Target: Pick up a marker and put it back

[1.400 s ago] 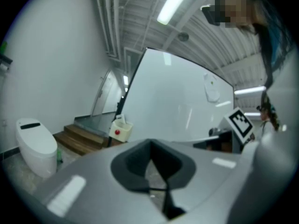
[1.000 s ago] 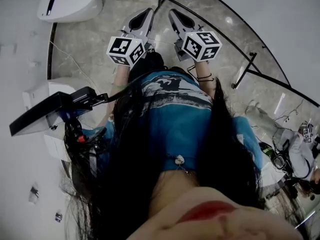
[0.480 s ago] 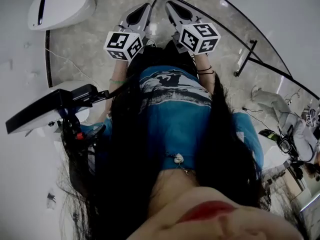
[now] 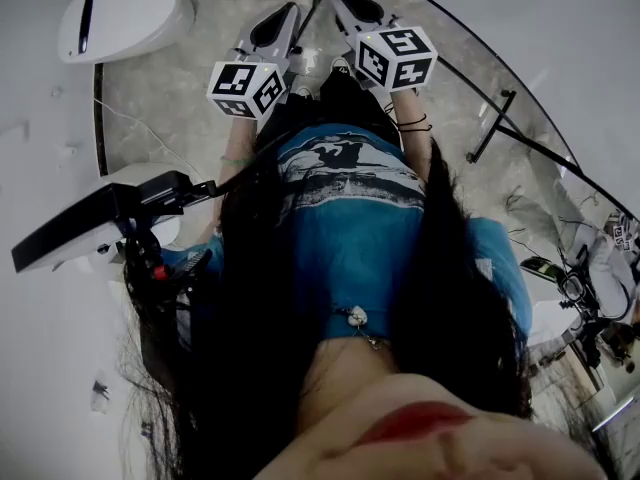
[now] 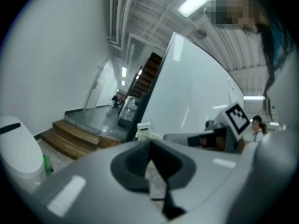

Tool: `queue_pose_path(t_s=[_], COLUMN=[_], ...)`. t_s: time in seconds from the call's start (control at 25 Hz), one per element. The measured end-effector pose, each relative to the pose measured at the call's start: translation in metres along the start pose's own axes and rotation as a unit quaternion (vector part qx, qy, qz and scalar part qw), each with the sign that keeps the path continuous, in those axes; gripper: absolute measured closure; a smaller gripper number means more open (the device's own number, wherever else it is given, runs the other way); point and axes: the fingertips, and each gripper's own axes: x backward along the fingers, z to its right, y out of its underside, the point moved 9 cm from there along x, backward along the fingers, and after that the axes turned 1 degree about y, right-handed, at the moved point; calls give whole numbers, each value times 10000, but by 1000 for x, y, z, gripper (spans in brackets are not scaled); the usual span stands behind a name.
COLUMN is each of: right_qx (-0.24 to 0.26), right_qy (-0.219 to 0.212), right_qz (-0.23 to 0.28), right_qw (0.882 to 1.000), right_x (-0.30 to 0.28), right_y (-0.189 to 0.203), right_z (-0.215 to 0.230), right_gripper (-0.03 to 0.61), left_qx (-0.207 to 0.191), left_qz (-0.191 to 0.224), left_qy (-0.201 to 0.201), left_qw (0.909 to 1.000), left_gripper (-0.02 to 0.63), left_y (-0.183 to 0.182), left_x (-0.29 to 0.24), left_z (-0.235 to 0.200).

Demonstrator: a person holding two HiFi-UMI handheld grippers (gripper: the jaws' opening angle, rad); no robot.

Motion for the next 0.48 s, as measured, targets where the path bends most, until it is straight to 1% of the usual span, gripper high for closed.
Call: queue_pose_path(t_s=[0.2,0.24,0.32,0.48], right_qx=[719,888,1252,1870], right_qy=[-72,-80,-57,107], right_qz=[-266,-364,-621,-1057], right_qw=[9970,9953,9902,9766], right_x=[-21,-27,-39,-62], right_y=[-15,-17,-20,-20], right_z=[9,11,14,19], right_gripper=[557,542,481,463], left_qx=[-6,-13,-28,-38], left_qz=[154,167,186,232], left_qy=[-147,-168,-207,-287], left_qw=[9998,9997,9996,9993], left_gripper=[614,614,614,614], left_y=[-13,-15,-18,-23], left_x=[-10,-12,-15,-18], left_z=[-1,-1,-2,-5])
